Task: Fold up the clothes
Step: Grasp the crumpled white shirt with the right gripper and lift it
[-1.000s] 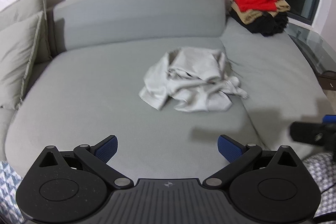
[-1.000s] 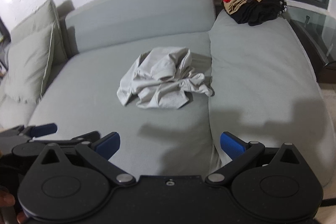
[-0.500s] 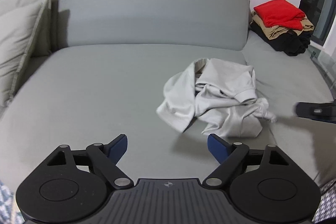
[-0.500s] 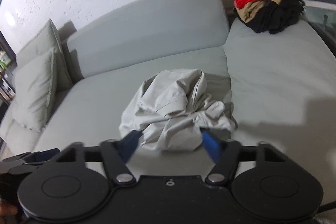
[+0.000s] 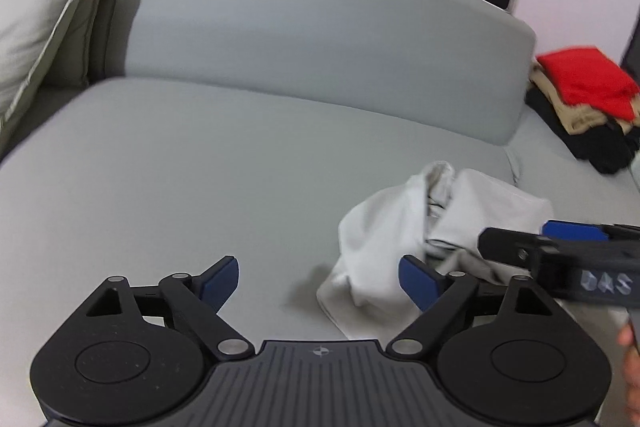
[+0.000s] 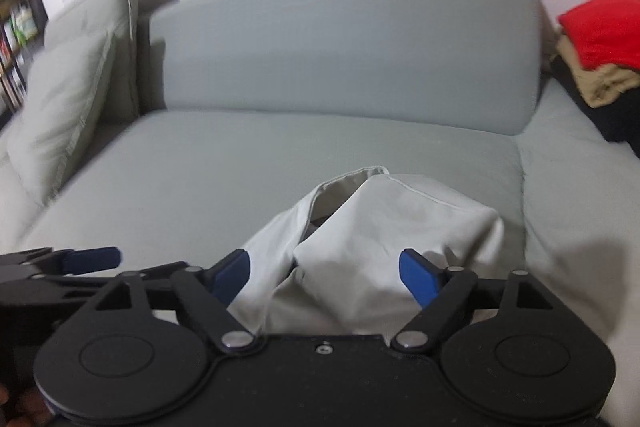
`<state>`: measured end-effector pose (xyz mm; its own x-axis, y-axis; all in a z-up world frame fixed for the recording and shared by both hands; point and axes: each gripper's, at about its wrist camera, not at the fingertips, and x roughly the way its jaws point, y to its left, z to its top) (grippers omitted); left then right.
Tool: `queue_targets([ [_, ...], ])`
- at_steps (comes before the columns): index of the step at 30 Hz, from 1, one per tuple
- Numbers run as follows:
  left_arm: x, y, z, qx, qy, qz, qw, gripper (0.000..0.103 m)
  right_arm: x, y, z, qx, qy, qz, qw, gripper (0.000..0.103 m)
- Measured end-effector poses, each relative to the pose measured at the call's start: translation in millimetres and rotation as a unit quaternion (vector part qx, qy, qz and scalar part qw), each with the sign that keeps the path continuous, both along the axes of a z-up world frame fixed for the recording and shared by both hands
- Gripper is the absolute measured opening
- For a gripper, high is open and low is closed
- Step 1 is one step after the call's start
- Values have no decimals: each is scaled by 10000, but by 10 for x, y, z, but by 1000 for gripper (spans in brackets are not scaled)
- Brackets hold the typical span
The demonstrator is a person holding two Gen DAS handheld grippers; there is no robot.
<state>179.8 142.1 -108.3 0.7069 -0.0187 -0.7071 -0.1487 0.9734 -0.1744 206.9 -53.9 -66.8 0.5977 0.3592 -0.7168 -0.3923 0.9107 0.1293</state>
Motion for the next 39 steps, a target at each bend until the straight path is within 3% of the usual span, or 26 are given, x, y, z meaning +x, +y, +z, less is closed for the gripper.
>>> queue_targets([
  [3,24,118,-129,-343,183,10,9992,85,176,183,-179,-484,21,46,9988,83],
  [5,9,132,-102,-264,55,-7,9996,86,216,140,-168,-476,-19,-156,9987,80],
  [6,-4,128,-93,-197,2,-16,9998,86,221,84,-135,-401,-50,-304,9987,61],
  [7,-17,121,-95,-140,-17,-26,9999,86,226,28,-102,-326,-82,-452,9984,21],
  [8,-24,116,-98,-122,-22,-44,9999,86,231,-28,-69,-251,-114,-599,9978,6],
  [11,-16,125,-118,-243,-14,-139,9996,86,246,-197,30,-25,-209,-1042,9943,7],
  [14,-67,75,-106,-226,-133,-291,9992,86,90,-685,341,365,-532,-1723,9829,6],
  [18,-289,-99,-39,-215,-328,-811,9959,85,-329,-1633,692,1170,-588,-2814,9506,5],
  [21,-455,-229,11,-205,-473,-1199,9914,85,-677,-2256,748,1695,-405,-3444,9225,5],
  [25,-736,-404,53,-221,-549,-1695,9838,85,-1205,-2714,680,2276,-9,-3640,9032,5],
  [27,-923,-482,45,-272,-446,-1893,9805,85,-1388,-2854,621,2301,54,-3760,8976,3],
  [29,-1069,-516,7,-376,-205,-1959,9797,85,-1481,-2889,485,1996,202,-3840,9013,7],
  [31,-1189,-550,-26,-406,33,-1980,9793,85,-1569,-2895,371,1757,306,-3829,9064,17],
  [32,-1235,-569,-29,-413,121,-1998,9789,85,-1605,-2842,356,1768,274,-3653,9135,22],
  [34,-1276,-613,2,-372,167,-2037,9782,85,-1677,-2738,325,1786,211,-3297,9268,50],
  [39,-1313,-717,36,63,-74,-1980,9802,86,-1613,-2143,240,1651,169,-1863,9684,65],
])
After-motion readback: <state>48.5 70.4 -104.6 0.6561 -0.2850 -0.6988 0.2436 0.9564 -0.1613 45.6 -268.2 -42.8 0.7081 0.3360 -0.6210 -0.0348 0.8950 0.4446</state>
